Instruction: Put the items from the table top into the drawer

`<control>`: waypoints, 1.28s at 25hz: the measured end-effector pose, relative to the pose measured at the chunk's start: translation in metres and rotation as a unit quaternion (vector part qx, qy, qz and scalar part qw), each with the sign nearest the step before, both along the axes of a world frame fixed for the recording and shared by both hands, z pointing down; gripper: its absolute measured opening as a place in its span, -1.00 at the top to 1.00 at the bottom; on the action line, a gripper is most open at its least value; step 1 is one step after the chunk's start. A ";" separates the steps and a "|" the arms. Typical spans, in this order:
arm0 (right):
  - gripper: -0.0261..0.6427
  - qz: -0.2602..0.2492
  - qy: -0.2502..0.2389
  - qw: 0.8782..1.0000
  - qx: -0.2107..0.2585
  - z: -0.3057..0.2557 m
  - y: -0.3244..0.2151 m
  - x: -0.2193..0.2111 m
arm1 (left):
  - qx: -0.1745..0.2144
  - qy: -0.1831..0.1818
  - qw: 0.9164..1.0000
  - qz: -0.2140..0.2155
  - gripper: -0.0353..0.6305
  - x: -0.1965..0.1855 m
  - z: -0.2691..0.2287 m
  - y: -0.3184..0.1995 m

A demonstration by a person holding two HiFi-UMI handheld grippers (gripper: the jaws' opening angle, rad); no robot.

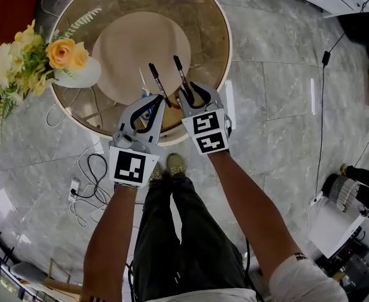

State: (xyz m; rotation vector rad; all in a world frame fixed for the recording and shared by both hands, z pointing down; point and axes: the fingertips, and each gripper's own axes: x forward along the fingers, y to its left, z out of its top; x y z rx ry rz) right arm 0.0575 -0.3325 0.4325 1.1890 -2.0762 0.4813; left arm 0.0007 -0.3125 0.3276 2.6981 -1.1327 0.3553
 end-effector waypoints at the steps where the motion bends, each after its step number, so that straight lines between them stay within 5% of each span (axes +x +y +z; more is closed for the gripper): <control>1: 0.59 0.000 0.002 1.000 -0.004 0.003 0.000 0.000 | -0.001 0.000 1.000 0.001 0.90 0.000 0.001 0.000; 19: 0.78 0.001 0.013 1.000 -0.015 0.019 0.000 -0.002 | -0.015 0.007 1.000 0.000 0.90 -0.007 0.010 0.008; 32: 0.79 0.034 -0.028 0.997 0.057 -0.046 0.034 -0.018 | 0.000 0.014 1.000 0.012 0.90 -0.017 -0.003 0.034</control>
